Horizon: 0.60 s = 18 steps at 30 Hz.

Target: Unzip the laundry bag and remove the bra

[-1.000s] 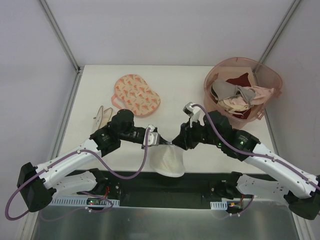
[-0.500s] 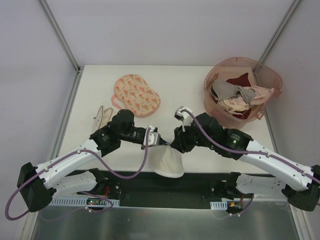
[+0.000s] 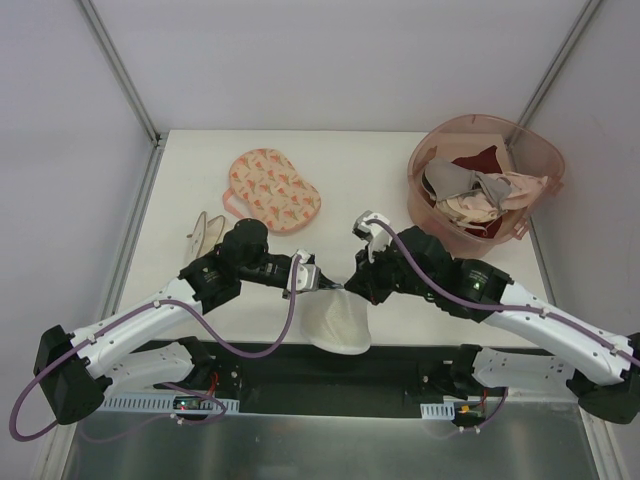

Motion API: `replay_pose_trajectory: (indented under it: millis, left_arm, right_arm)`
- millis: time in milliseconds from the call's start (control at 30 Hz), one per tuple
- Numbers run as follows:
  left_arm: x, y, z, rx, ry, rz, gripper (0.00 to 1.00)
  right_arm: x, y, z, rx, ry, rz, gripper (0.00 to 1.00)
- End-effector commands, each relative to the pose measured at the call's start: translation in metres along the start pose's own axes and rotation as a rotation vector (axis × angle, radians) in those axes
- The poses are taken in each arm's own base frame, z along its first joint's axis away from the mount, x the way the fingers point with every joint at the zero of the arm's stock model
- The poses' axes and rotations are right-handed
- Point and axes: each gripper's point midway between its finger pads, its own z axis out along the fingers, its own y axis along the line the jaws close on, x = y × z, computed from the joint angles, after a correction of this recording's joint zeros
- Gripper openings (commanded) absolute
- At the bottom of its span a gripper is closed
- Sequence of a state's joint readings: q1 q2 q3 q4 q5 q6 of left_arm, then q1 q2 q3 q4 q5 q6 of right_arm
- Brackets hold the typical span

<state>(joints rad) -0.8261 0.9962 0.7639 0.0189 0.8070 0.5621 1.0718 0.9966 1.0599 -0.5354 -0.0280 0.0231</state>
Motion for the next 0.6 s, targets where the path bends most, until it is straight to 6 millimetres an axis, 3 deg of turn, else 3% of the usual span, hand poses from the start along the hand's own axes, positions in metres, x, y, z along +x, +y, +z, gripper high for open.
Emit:
replay_pose_trajectory:
  millis: [0, 300, 567]
  left_arm:
    - [-0.018, -0.006, 0.0, 0.031, -0.055, 0.046, 0.0]
    - [-0.019, -0.004, -0.001, 0.022, -0.053, 0.049, 0.0]
    - [-0.018, 0.0, -0.006, -0.014, -0.036, 0.075, 0.0]
  right_arm:
    - [-0.005, -0.009, -0.016, 0.049, -0.063, 0.012, 0.01]
    - [0.006, -0.016, -0.013, 0.072, -0.045, 0.019, 0.01]
    - [0.036, -0.047, -0.015, 0.198, -0.018, 0.036, 0.01]
